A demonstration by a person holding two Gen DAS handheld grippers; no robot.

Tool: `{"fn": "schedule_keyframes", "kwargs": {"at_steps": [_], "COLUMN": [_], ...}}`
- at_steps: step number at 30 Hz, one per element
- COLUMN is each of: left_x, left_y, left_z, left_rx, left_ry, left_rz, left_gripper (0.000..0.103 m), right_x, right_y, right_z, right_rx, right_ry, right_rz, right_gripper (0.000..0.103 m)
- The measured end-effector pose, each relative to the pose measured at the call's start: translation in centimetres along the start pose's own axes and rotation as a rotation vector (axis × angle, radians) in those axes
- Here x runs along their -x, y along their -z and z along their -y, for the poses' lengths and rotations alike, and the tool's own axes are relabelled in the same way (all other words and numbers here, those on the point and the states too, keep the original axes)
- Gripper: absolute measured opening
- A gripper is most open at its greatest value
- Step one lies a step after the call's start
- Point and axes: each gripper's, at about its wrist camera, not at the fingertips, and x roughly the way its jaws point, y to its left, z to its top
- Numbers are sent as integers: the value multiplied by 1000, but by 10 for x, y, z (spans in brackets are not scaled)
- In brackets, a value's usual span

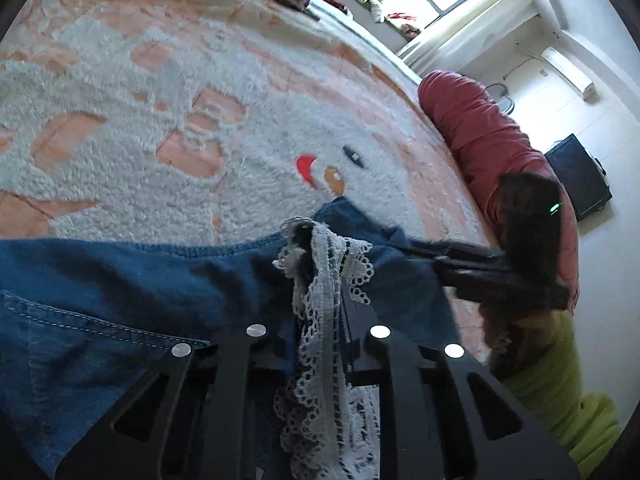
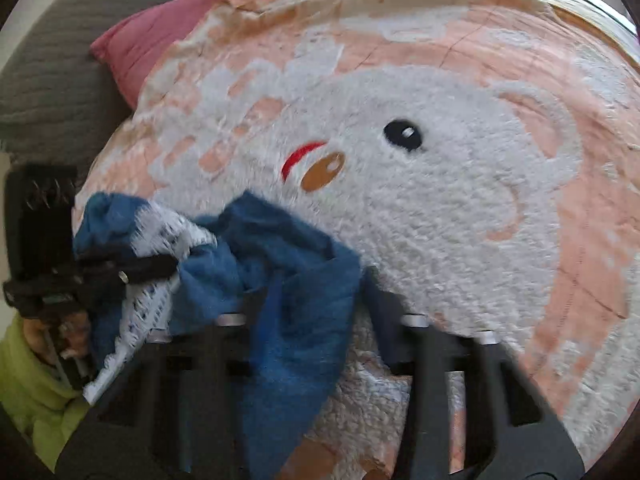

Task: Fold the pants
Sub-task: 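Lower the folded lace hem onto the pants and smooth it with both tools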

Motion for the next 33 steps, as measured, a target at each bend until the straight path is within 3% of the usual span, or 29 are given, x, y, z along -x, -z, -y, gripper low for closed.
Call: {"fn": "schedule_keyframes", "kwargs": {"at_steps": [4,7,9,13,14,18,21,23,26,32,33], "left_x": [29,28,19,10,11,17,31,33,19,22,25], "left_y": [0,1,4,6,5,0,-7,-10,-9,-6,-6], "left_z": [12,16,7,-12,-13,-4,12,17,-10,-32,-30], "left_rx": [-62,-88,-62,2,10,-12,-65,-100,-21,59,54], "left_ry": [12,-22,-48,-28,-19,-19,6,-27,-70,-37,-40], "left_rz": [61,55,24,-2,0,29,84,103,47,39,43], "left_gripper": [14,14,14,17,17,15,14,14,15,35,45], "right_x": [24,26,23,24,30,56,67,71,66,53,55], "right_y": [15,18,17,19,20,25,31,40,54,93,97], "right_z": [4,10,22,27,25,9,-8,-27,-60,-124,-131], "right_rx": [-15,-32,-78,-85,-75,-22,24,84,190,402,422], "right_ry": [5,48,42,77,82,102,87,62,25,-20,-43], "right_rz": [125,163,163,170,184,256,281,281,245,170,167], "right_gripper": [6,5,5,6,8,33,37,40,43,44,44]}}
